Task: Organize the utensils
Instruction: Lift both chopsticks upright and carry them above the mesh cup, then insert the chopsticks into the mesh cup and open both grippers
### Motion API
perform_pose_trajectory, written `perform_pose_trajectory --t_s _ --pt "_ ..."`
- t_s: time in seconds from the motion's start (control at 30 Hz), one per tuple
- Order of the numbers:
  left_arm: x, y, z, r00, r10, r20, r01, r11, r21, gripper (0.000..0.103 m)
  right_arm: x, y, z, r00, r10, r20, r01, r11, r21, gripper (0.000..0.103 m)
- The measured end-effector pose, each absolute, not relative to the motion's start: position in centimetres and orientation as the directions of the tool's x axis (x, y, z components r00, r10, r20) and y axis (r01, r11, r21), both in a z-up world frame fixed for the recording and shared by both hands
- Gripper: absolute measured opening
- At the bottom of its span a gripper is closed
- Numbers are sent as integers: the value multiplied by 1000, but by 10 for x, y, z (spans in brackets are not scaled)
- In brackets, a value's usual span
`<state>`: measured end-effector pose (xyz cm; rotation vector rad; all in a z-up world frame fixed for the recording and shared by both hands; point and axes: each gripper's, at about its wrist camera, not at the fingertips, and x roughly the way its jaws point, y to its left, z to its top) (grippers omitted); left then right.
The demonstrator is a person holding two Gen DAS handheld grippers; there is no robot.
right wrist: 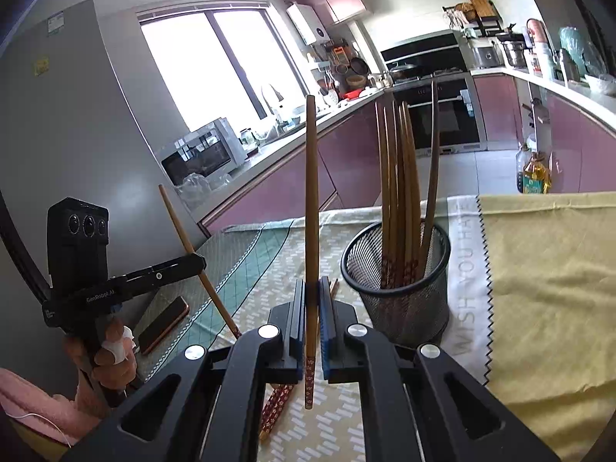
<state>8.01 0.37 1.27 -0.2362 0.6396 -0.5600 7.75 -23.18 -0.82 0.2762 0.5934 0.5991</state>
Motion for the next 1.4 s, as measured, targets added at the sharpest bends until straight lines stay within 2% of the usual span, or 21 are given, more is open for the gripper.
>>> perform_pose_trajectory --t_s 0.9,1.4 --pt "115 -34 71 682 -616 -395 516 787 -338 7 98 -265 51 779 518 -354 -430 851 301 5" --pt "138 -50 87 697 -615 -369 525 788 -321 7 120 -265 61 792 495 -356 -416 866 278 5"
